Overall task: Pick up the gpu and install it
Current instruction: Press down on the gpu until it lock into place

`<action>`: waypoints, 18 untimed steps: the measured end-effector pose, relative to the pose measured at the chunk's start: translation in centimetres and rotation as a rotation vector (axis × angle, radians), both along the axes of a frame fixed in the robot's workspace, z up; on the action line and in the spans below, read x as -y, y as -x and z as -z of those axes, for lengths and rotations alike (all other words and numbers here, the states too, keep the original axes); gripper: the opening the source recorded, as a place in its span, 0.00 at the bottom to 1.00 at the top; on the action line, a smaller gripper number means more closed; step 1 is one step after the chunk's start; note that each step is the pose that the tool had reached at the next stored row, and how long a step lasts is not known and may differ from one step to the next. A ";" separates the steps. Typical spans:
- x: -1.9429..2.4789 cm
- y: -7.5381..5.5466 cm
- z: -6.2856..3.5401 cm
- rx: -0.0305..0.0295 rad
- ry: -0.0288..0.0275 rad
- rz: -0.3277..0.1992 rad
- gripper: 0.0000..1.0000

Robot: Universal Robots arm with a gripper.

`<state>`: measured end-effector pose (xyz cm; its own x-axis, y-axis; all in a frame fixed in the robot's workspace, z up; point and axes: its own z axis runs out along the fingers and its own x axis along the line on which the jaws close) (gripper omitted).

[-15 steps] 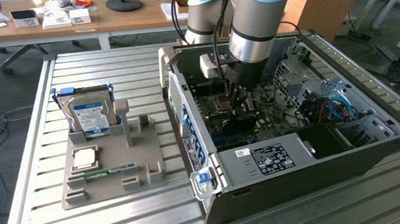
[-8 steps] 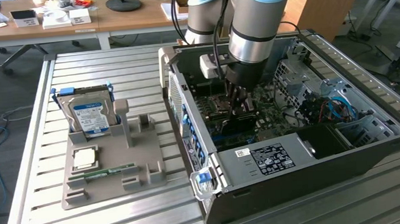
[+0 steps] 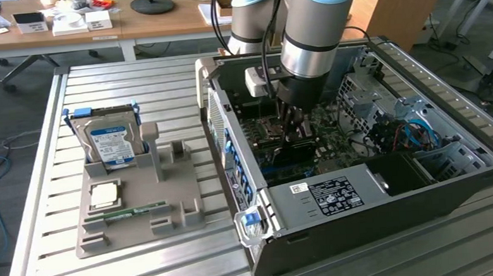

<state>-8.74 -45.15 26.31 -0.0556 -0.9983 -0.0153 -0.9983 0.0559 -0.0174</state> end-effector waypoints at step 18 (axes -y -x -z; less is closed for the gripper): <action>0.00 0.0 0.00 0.0000 0.0000 0.000 0.11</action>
